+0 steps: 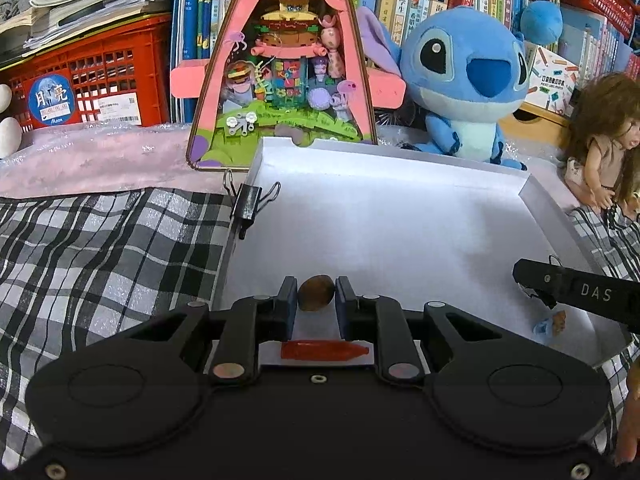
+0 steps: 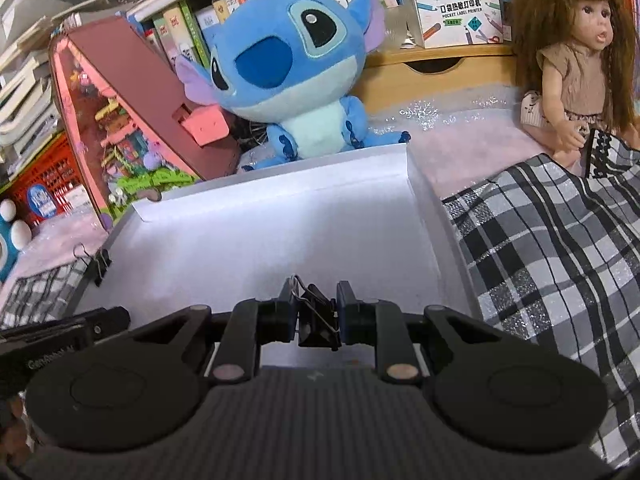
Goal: Organize rigid objects
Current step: 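Open the left tool to drop the nut while the right tool releases the clip into the box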
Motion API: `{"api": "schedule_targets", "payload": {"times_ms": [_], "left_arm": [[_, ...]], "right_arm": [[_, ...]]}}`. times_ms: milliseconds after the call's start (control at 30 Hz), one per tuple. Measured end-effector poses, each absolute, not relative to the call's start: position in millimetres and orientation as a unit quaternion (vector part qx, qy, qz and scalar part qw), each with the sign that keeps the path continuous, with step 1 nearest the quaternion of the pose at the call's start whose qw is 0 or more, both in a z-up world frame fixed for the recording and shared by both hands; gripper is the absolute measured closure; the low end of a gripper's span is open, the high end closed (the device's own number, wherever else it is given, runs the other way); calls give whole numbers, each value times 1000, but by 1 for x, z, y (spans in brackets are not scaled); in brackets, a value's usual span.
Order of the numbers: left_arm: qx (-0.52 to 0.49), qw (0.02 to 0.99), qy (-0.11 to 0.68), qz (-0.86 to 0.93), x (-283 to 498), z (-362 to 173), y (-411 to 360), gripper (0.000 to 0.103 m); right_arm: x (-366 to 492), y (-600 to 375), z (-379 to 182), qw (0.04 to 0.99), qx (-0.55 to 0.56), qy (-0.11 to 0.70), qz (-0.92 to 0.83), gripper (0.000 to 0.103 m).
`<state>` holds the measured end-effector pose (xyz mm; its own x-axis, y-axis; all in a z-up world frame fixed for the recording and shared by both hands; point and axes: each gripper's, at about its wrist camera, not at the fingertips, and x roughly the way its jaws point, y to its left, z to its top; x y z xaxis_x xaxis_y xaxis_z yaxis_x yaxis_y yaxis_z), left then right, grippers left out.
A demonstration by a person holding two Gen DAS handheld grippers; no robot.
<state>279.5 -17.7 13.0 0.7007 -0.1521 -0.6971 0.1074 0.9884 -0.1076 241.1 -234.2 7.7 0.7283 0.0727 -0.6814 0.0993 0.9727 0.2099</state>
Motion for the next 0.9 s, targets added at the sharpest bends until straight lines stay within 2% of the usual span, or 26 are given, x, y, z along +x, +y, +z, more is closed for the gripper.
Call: {"api": "schedule_targets", "payload": {"times_ms": [767, 800, 867, 900], "left_arm": [[-10, 926, 371, -77, 260, 12, -16, 83], [-10, 926, 370, -77, 258, 12, -16, 83], [-13, 927, 367, -76, 255, 15, -16, 70], [-15, 928, 364, -76, 252, 17, -15, 65]], "right_arm": [[222, -235, 7, 926, 85, 368, 4, 79], [221, -235, 7, 926, 86, 367, 5, 75], [221, -237, 9, 926, 96, 365, 7, 70], [220, -238, 10, 926, 101, 363, 7, 55]]}}
